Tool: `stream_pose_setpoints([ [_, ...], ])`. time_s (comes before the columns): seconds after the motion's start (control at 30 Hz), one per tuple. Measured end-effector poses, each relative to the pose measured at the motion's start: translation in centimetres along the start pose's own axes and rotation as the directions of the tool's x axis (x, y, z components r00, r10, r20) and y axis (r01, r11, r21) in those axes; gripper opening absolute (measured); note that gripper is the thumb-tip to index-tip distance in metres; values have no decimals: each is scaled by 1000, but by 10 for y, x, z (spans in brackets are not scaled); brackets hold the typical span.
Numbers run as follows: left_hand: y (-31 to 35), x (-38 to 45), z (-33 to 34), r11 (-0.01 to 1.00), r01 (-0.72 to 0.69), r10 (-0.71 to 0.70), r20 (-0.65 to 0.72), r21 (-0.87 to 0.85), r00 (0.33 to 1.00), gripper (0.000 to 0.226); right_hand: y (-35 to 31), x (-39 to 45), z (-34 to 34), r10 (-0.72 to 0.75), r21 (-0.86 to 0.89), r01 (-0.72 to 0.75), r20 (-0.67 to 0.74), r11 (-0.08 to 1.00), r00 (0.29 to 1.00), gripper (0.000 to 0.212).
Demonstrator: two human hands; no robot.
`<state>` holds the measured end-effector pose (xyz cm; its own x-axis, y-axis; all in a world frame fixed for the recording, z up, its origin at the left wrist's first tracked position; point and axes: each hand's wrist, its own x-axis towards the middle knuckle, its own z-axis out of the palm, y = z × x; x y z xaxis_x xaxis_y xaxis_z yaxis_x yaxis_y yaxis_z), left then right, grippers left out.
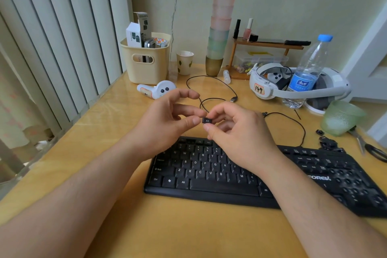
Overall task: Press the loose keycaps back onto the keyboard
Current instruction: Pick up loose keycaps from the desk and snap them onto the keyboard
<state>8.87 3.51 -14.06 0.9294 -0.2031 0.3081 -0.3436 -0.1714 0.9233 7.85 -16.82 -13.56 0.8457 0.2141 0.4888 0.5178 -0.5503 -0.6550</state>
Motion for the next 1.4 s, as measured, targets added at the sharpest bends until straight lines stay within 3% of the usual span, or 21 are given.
stream_pose_setpoints([
  [0.1,-1,3,-7,994,-27,25,19,106,1000,12,-1,3,1,-21,12,21,-40,1000,999,19],
  [0.2,-2,2,-10,993,-11,3,68,116,998,25,-5,6,3,-63,-61,59,-53,996,997,15],
  [0.3,-3,0,-13,994,-4,-1,47,110,999,22,-12,9,5,-99,-151,92,-36,984,994,12],
  [0.5,-6,-2,-18,976,11,-18,29,219,999,21,-31,17,6,-32,-274,61,110,960,993,1],
  [0.63,-8,-1,-20,942,30,-31,-2,334,1000,18,-43,29,-1,44,-416,65,249,907,968,5],
  [0.8,-8,-1,-25,949,65,-79,34,309,996,21,-47,45,0,40,-545,153,326,824,945,6],
  [0.9,-12,2,-35,920,125,-116,-46,370,992,27,-41,50,1,169,-473,25,364,881,916,4],
  [1.0,-23,5,-49,848,205,-131,-182,488,975,24,-30,50,6,390,-379,-225,441,897,809,7],
  [1.07,-28,4,-51,813,231,-154,-185,535,971,22,-23,52,11,468,-379,-310,459,872,755,7],
  [1.4,-29,6,-40,735,170,-162,-74,656,984,17,-30,65,17,498,-425,-295,525,856,690,8],
])
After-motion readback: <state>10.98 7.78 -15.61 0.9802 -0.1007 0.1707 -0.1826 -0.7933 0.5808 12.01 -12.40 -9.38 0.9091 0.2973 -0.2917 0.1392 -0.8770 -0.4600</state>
